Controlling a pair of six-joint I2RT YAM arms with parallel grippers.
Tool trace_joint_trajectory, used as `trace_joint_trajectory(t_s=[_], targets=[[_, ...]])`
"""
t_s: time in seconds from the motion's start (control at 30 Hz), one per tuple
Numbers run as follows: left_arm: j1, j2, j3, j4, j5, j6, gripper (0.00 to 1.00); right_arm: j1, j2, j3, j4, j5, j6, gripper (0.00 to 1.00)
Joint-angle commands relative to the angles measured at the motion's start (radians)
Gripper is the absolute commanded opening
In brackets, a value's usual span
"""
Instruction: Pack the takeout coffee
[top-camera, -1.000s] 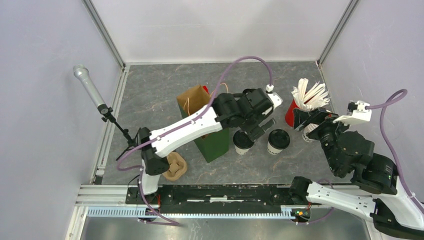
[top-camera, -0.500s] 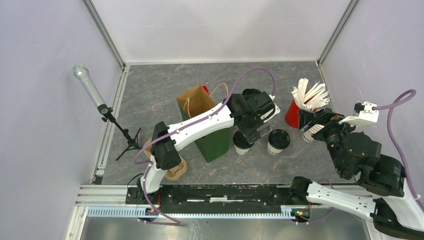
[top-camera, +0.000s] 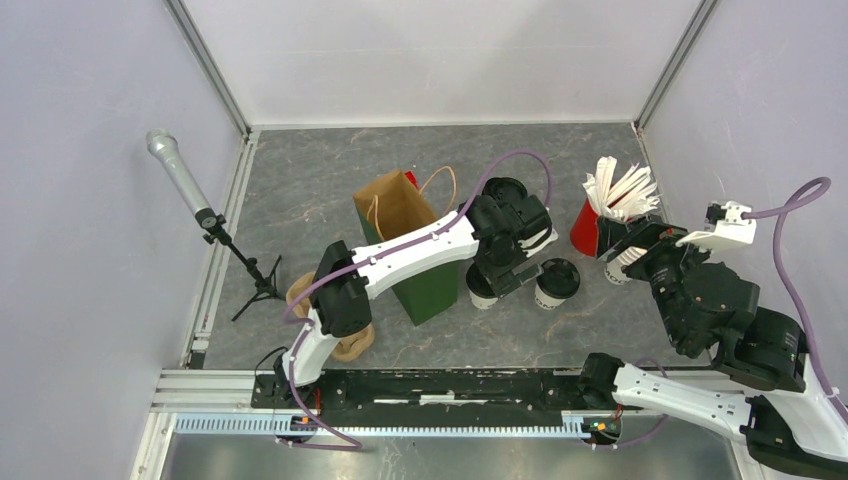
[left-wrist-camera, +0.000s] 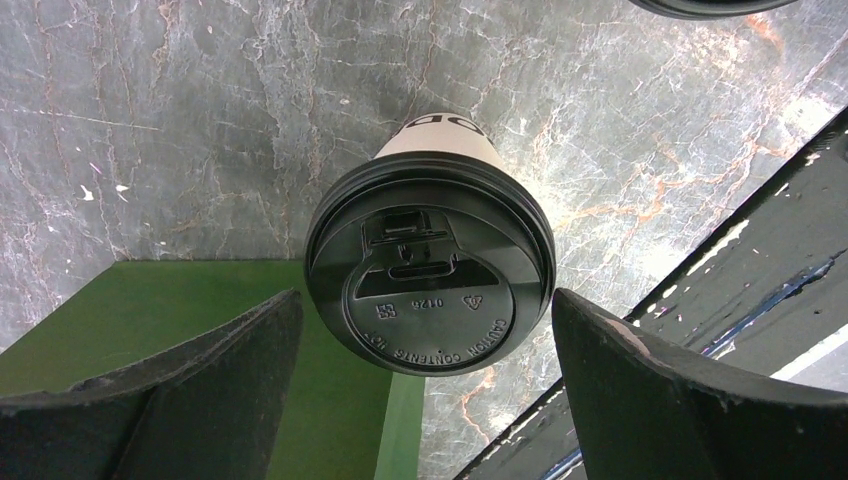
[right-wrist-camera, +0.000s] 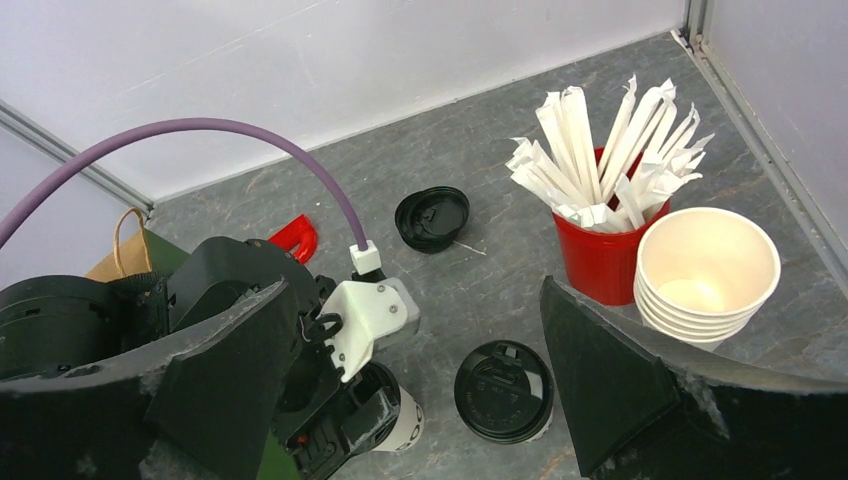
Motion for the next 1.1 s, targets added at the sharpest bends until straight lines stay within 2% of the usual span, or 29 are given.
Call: trace_joint_trajectory(t_s=[0.0,0.27,0.63,0.87,1.07], targets=[[-0.003,0.007,-0.006,0.010,0.009,0.024,0.99,0.000,0.019,0.005,0.039,0.027,-0.031,0.98],[-0.002,0.019,-0.014,0.016,0.023,0.024,0.96,-0.001,0.017,0.001,0.039,0.028,-0.039,0.98],[-0.004,0.011,-0.014,0.011,0.026,0.019,0.84,-0.001,0.008,-0.016,0.043,0.014,-0.032,0.98],[-0.004,-0.021,0.116,-0.058,0.045,-0.062,0.76,0.000,0.040,-0.005,-0.005,0.006,0.008,0.98],[-0.004,-0.054,0.202,-0.127,0.050,-0.110,0.73,-0.001,0.039,-0.036,0.020,-0.029,0.010,0.98]])
